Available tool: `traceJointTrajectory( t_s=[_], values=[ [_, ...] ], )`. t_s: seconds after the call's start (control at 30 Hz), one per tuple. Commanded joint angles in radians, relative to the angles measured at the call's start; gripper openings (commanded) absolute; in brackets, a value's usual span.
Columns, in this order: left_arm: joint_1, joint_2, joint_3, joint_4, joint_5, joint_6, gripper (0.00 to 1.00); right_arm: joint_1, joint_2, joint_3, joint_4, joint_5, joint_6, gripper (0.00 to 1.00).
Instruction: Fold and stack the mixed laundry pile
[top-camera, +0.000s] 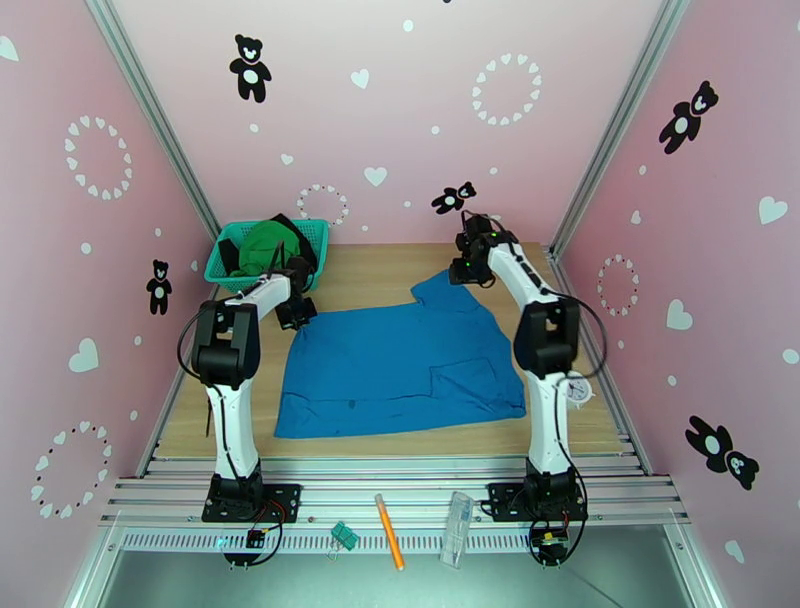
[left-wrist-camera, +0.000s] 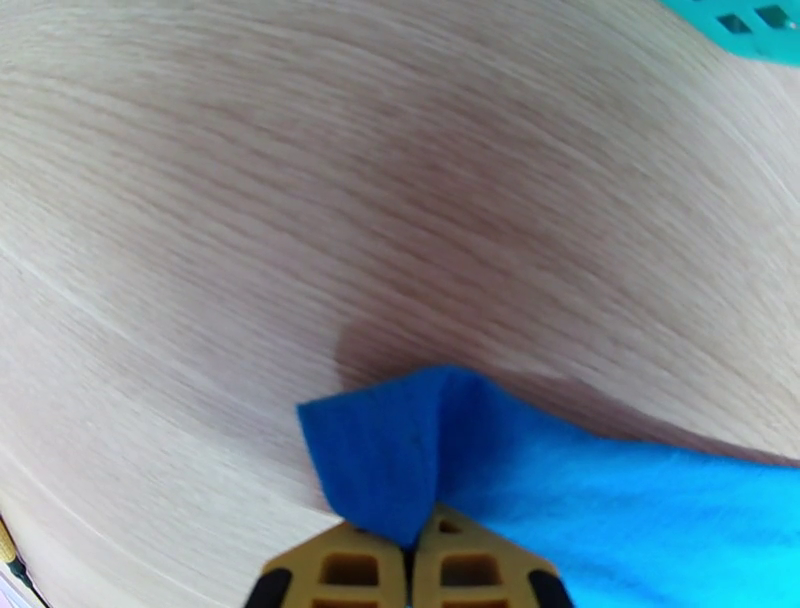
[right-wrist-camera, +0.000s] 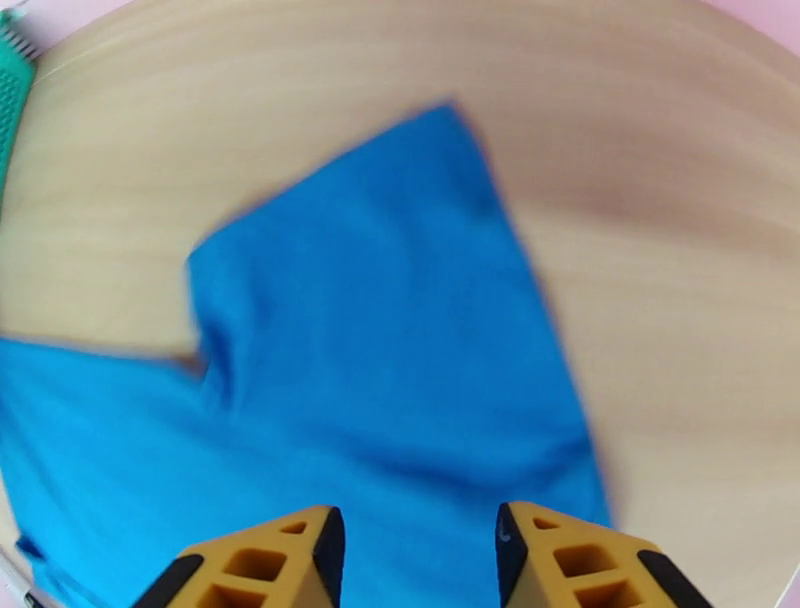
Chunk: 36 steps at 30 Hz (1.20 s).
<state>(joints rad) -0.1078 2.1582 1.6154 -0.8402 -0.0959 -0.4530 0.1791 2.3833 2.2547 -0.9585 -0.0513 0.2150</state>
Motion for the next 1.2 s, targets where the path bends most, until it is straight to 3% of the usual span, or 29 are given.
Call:
traceJointTrajectory(
  t_s=[0.0, 0.1, 0.47, 1.17],
  values=[
    [-0.006, 0.003, -0.028, 0.134, 0.072, 0.074, 0.0, -0.035, 0.117, 0.136, -0.134, 0.063, -0.016, 0.45],
    [-0.006, 0.001, -0.026, 0.13, 0.074, 0.078, 0.0, -0.069, 0.166, 0.158, -0.114, 0.078, -0.008, 0.42],
    [-0.006, -0.007, -0.017, 0.121, 0.077, 0.077, 0.0, -0.095, 0.278, 0.176, -0.137, -0.065, 0.002, 0.38],
    [-0.007, -0.001, -0.011, 0.117, 0.084, 0.079, 0.0, -0.084, 0.235, 0.168, -0.137, -0.169, 0.076, 0.42]
  ],
)
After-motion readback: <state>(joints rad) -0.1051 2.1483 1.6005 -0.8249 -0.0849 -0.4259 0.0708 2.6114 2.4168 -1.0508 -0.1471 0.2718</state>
